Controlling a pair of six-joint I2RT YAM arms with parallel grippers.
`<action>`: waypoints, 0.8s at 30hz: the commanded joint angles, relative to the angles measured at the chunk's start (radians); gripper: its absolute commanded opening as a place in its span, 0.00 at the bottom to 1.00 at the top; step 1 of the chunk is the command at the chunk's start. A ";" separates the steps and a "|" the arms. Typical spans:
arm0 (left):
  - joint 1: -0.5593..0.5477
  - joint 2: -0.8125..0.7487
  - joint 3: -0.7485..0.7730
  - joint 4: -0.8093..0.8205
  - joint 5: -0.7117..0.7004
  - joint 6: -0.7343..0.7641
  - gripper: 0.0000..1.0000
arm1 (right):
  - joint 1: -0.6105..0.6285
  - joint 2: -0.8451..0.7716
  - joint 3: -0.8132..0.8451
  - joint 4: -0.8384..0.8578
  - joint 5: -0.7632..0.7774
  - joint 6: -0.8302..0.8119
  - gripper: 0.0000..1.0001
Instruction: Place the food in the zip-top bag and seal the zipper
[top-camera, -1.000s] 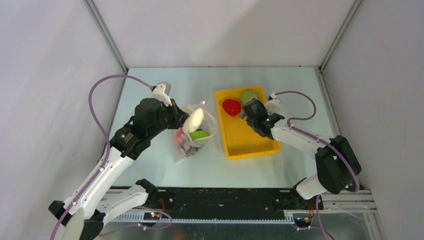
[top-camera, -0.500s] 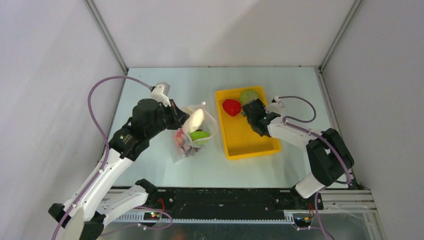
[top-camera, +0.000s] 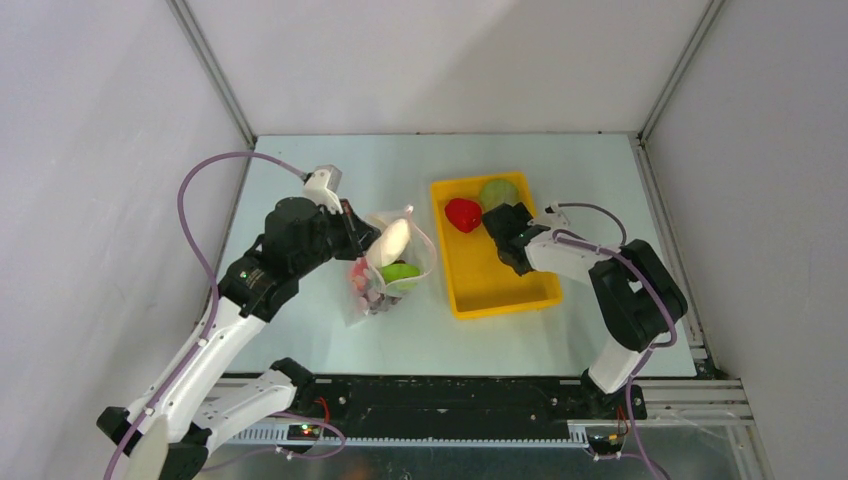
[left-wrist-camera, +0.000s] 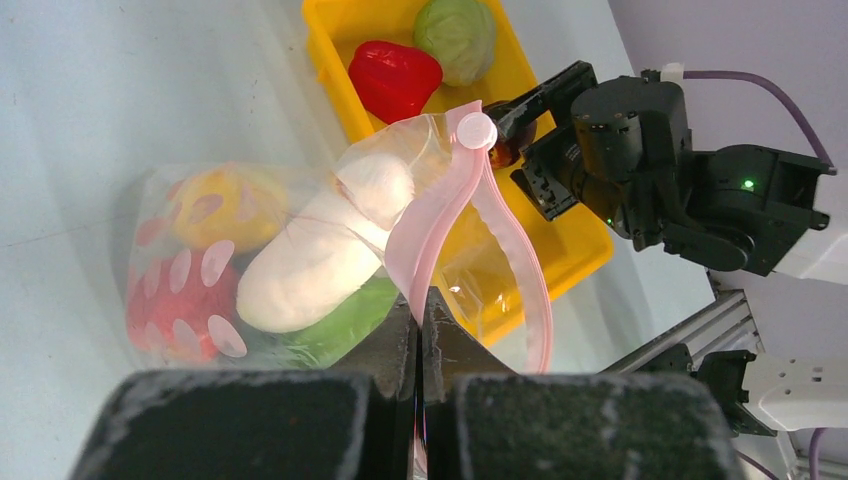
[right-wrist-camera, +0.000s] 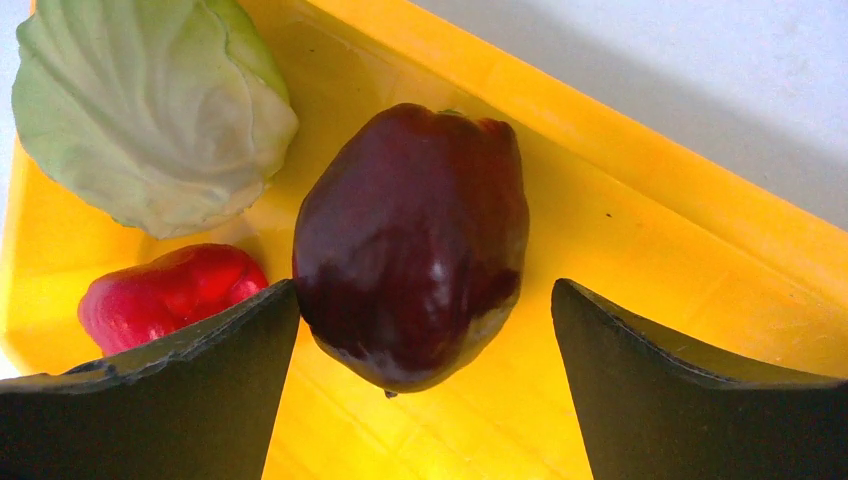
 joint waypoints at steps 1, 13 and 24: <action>0.005 -0.012 -0.001 0.078 0.033 0.013 0.00 | -0.013 0.026 0.005 0.036 0.068 0.062 0.99; 0.005 -0.016 -0.001 0.078 0.041 0.006 0.00 | 0.009 -0.016 0.005 0.076 0.130 -0.087 0.63; 0.005 -0.014 -0.005 0.082 0.058 -0.003 0.00 | 0.159 -0.253 0.005 0.135 0.217 -0.414 0.46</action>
